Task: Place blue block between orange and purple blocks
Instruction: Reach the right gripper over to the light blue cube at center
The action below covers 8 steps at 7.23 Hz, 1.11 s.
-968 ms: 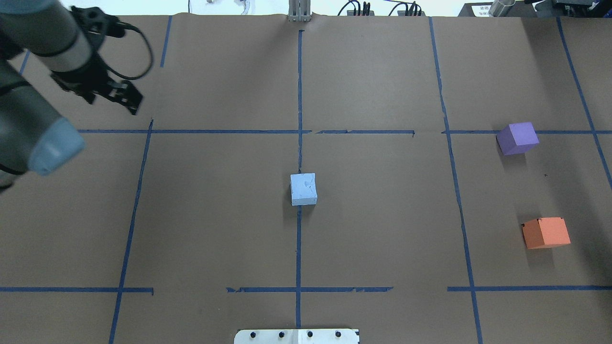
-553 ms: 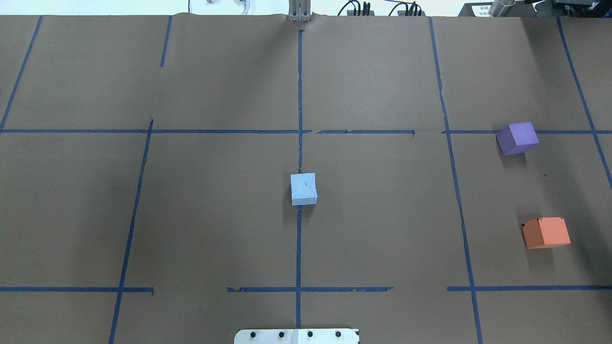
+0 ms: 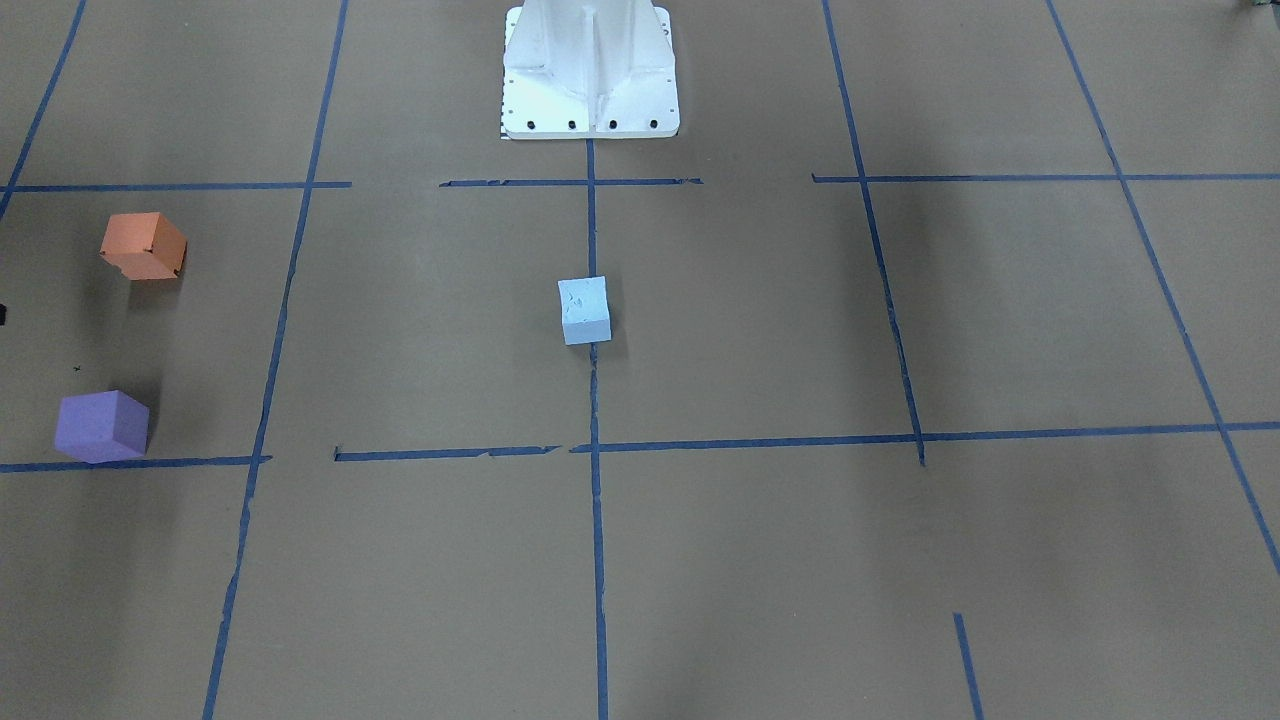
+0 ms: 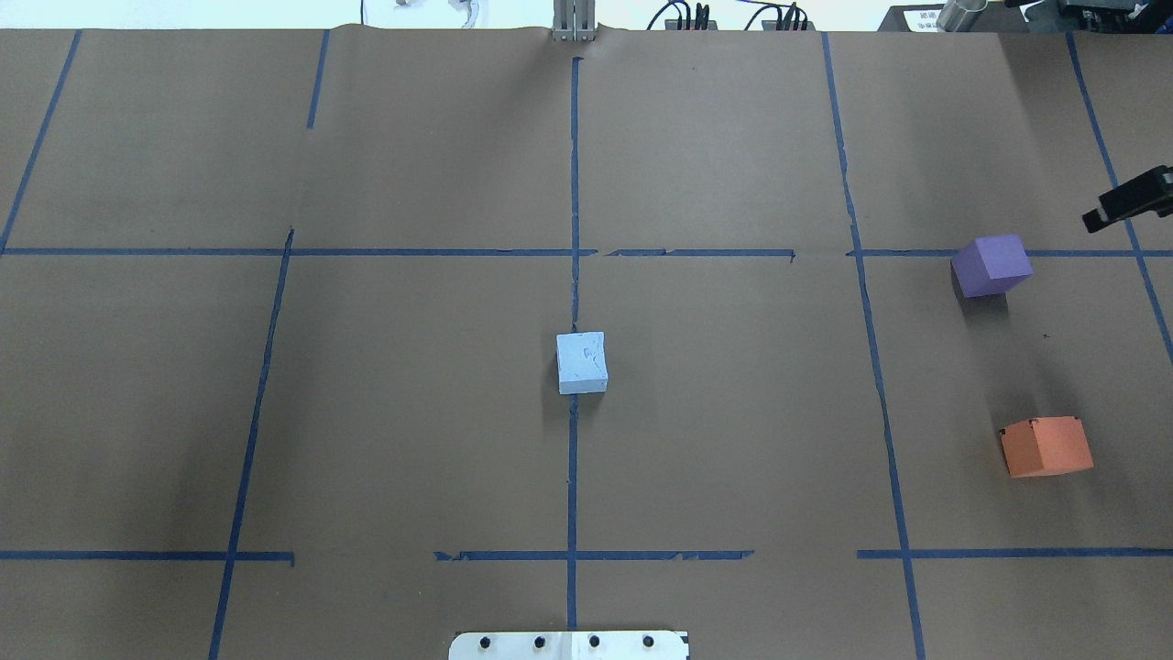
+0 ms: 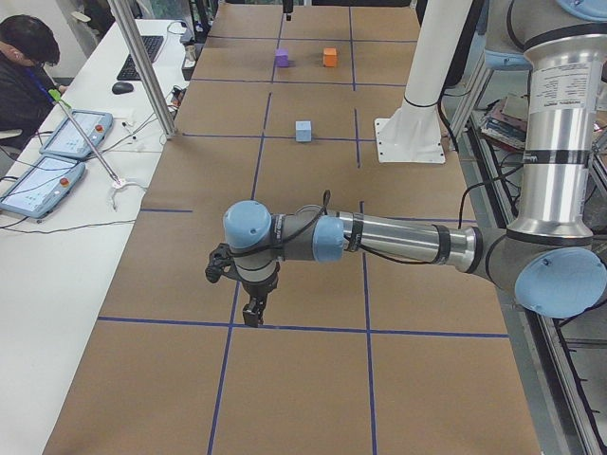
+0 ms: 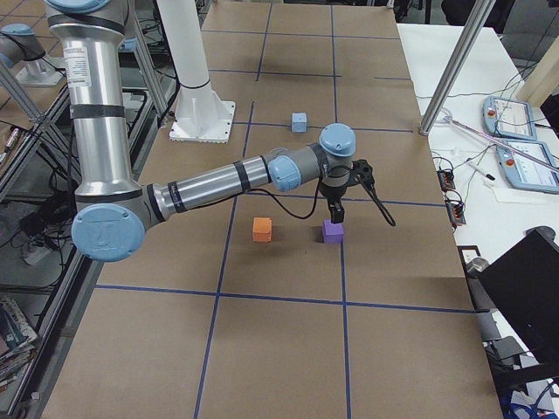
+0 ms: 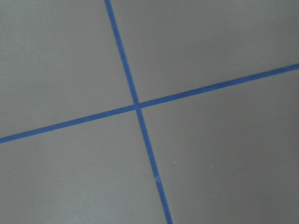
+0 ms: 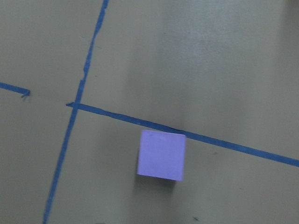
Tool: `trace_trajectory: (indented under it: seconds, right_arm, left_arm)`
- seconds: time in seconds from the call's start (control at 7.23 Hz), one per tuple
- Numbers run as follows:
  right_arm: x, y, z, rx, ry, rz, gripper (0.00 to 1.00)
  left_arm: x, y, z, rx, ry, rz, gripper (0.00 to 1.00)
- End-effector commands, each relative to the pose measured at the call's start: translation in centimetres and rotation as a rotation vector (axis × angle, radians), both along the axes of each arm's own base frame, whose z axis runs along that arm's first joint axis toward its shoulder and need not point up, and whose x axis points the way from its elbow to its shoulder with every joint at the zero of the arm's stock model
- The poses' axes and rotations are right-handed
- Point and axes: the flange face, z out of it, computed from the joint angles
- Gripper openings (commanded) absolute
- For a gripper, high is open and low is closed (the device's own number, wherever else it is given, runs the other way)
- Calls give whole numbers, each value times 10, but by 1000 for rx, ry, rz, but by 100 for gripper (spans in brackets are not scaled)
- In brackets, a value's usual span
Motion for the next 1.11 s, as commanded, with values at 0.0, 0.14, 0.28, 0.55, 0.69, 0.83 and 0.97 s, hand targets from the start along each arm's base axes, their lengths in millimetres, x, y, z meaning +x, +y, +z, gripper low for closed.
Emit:
trace_trajectory:
  seconds: [0.0,0.14,0.28,0.55,0.69,0.83,0.97]
  right_arm:
    - [-131,-5,-93,-64,-49,-4,100]
    - [-208,11,-136,-61,-37,0,100]
    - [-278,21,-182,-65,-27,60,100]
    - [-374,26,-239,-79,-24,92,100]
    - [-416,43,-269,-78,-31,100,100]
    - [-443,61,-286,-81,-37,88,100]
    - [-466,74,-295,-83,-30,95,100]
  left_arm:
    - [-5,7,-7,-33,2,-76,100]
    - [-5,7,-7,-35,2,-78,100]
    - [-5,6,-9,-29,3,-78,100]
    - [-5,5,-15,-16,3,-78,100]
    - [-5,6,-14,-17,3,-78,100]
    - [-5,6,-14,-19,3,-78,100]
    - [-5,6,-14,-17,3,-78,100]
